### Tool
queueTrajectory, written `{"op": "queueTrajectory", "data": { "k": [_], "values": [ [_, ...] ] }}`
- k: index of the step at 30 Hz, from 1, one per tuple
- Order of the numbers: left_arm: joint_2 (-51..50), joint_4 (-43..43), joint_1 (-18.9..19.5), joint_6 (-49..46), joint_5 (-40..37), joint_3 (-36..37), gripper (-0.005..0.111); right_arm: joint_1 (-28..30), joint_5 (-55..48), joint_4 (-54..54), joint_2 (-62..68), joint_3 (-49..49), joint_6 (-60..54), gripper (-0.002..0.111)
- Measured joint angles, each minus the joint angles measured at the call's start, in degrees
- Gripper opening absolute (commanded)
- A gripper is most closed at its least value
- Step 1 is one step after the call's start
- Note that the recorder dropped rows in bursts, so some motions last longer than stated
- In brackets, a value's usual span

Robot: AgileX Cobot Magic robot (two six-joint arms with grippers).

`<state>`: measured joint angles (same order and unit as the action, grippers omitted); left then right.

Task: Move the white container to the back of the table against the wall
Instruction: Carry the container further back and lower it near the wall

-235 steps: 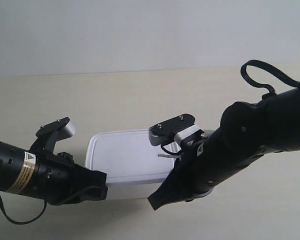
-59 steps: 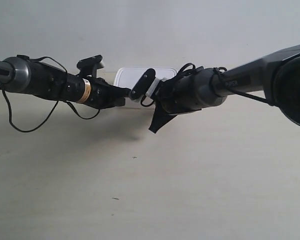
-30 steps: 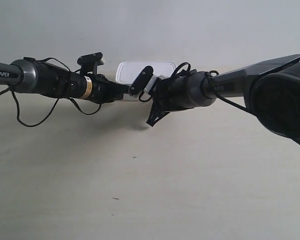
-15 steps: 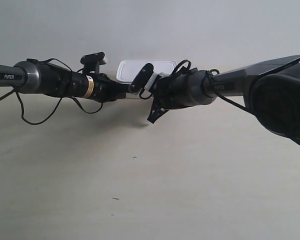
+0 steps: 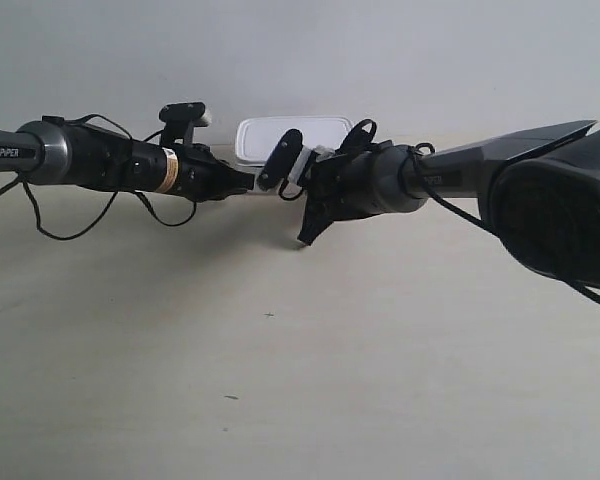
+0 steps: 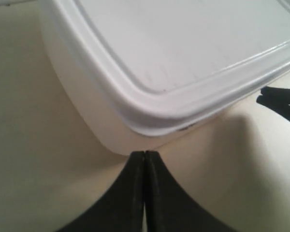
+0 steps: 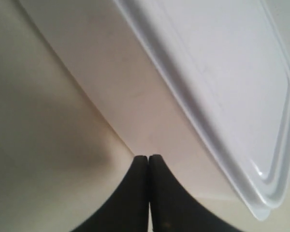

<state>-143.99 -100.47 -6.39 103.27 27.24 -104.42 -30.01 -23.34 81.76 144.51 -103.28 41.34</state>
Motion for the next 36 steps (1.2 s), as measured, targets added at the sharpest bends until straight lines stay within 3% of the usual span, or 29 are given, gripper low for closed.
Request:
{"op": "queueTrajectory", "data": {
  "k": [14,24,36],
  "values": [
    [0.0,0.0,-0.11,-10.2,-4.29,-1.36,0.0,0.0,0.62,2.22,1.24,-2.26,-0.84,0.0],
    [-0.12,0.0,-0.58,-19.95,0.01,-1.36,0.0,0.0,0.16,2.22,2.0,-3.5,-0.84,0.0],
    [-1.89,0.11,-1.45,-28.38,-5.71,-1.36,0.0,0.0,0.03,3.15,2.41,-4.01,-0.84,0.0]
  ]
}}
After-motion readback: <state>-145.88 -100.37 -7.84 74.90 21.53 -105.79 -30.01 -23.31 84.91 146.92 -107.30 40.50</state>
